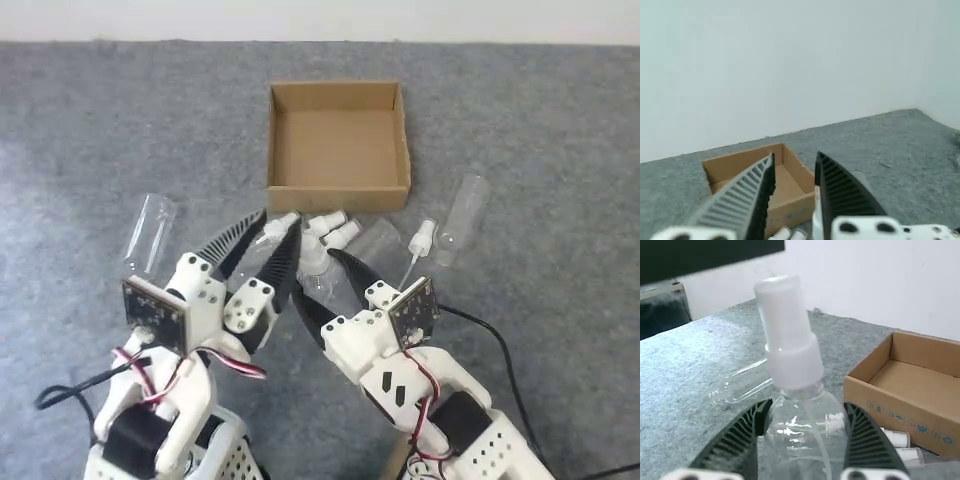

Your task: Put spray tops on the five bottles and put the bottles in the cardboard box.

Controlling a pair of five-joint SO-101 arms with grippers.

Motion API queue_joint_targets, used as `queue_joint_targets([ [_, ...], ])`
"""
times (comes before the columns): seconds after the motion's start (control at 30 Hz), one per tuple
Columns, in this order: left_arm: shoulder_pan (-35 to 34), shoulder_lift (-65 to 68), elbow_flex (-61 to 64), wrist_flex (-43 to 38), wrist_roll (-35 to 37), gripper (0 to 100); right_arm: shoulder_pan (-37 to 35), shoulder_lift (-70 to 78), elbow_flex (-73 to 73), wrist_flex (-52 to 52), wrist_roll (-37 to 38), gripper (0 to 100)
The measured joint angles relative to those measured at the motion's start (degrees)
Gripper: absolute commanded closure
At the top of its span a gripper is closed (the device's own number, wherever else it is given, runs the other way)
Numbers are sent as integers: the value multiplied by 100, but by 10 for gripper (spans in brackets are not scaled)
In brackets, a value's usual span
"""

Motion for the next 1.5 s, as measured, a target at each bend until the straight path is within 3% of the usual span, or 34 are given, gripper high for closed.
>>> queue_joint_targets([
  [0.33,-457,0,0,0,167,881,255,0,0,0,0,902],
  [0.87,-457,9,844,-193,167,881,422,0,0,0,0,902],
  [1.03,-211,79,1415,-721,167,880,422,0,0,0,0,902],
  [1.5,809,9,1609,-756,-457,881,457,0,0,9,0,902],
])
